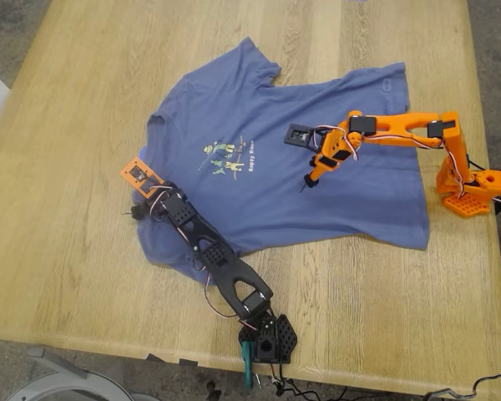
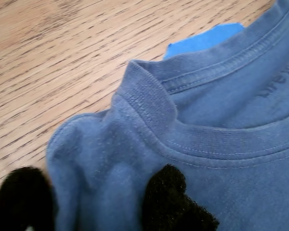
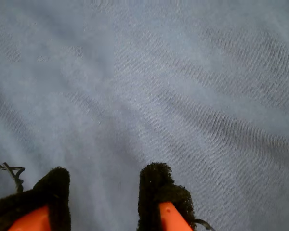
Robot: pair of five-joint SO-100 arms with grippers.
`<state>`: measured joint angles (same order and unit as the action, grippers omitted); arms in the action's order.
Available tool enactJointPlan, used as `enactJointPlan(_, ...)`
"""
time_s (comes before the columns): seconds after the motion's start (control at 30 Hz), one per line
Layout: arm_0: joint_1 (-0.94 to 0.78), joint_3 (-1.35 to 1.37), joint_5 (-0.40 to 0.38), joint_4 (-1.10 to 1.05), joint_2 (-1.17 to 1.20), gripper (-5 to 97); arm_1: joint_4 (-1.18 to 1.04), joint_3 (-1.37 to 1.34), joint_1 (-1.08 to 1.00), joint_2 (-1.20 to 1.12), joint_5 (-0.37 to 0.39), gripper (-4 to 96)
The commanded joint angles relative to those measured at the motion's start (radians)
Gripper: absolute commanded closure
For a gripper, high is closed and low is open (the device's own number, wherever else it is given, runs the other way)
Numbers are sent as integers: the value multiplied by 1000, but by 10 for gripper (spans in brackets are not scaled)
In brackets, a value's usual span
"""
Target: Fold a T-shirt
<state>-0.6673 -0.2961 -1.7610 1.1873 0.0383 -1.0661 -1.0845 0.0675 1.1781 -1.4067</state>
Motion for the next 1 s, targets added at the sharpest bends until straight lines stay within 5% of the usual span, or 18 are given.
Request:
enactJointPlan(0.0,49,-41,-32,48,-6,706,32,37,-9,0,8,678)
enactJointPlan(0.23,64,-41,-48,94,-6,918,115,34,-9,-63,17,666)
enactJointPlan(0.97,100,-43,-51,94,8,918,238,3,101,-112,-8,503)
